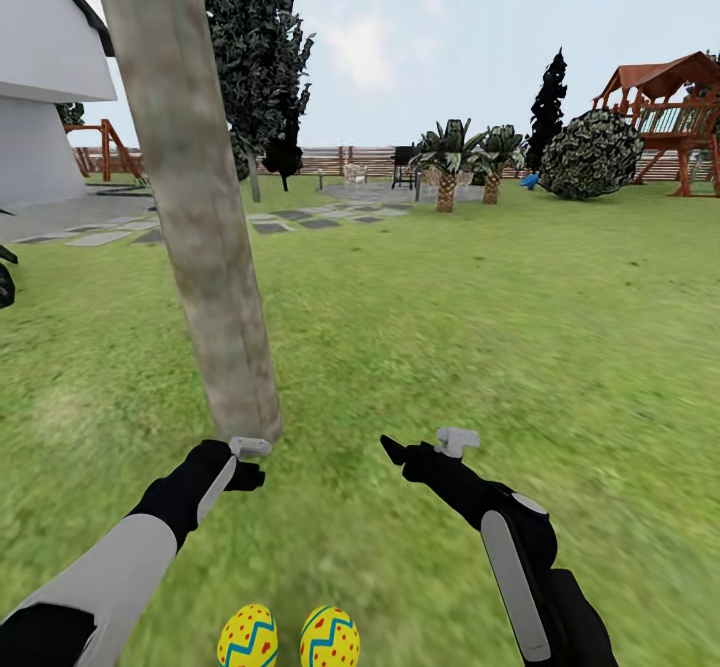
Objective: Take the three Easter eggs out of the wicker basket on the lawn in the garden, then place them on the lawn next to a single tree (choose any tree) so that all three eggs are next to the same tree and none are left in the basket.
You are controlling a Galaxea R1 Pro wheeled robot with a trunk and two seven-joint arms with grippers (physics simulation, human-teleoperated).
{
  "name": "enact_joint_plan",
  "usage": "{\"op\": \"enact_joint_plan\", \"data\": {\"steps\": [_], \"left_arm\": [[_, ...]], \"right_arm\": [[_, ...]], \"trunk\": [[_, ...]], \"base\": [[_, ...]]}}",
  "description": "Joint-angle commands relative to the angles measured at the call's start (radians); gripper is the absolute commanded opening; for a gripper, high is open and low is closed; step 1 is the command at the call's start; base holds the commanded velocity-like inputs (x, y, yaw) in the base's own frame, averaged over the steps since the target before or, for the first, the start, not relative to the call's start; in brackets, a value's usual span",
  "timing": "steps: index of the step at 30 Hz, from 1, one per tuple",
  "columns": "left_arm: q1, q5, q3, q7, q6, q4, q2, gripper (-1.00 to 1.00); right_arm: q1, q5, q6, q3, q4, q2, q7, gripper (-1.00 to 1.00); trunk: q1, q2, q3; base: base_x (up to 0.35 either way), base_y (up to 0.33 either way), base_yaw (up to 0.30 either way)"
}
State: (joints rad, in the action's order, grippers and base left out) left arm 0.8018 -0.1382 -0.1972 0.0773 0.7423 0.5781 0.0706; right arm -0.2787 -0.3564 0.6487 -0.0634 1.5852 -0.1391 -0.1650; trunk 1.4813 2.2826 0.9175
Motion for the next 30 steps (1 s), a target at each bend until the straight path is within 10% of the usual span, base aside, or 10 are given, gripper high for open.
{"op": "enact_joint_plan", "data": {"steps": [1, 12, 30], "left_arm": [[0.0, -0.011, -0.007, 0.007, 0.004, 0.001, 0.002, 1.0], [0.003, -0.012, -0.003, 0.001, 0.083, -0.002, 0.003, 1.0], [0.01, -0.013, -0.004, 0.004, 0.095, -0.003, -0.001, 1.0]], "right_arm": [[-0.001, 0.0, 0.005, 0.001, 0.001, -0.001, -0.005, 1.0], [-0.001, 0.001, 0.007, 0.005, 0.001, -0.001, -0.012, 1.0], [-0.011, 0.013, 0.023, -0.032, -0.067, 0.012, 0.01, 1.0]], "trunk": [[-0.004, -0.007, -0.002], [-0.046, -0.084, -0.037], [-0.046, -0.084, -0.037]], "base": [[0.0, 0.0, 0.0], [0.0, 0.0, 0.0], [0.0, 0.0, 0.0]]}}
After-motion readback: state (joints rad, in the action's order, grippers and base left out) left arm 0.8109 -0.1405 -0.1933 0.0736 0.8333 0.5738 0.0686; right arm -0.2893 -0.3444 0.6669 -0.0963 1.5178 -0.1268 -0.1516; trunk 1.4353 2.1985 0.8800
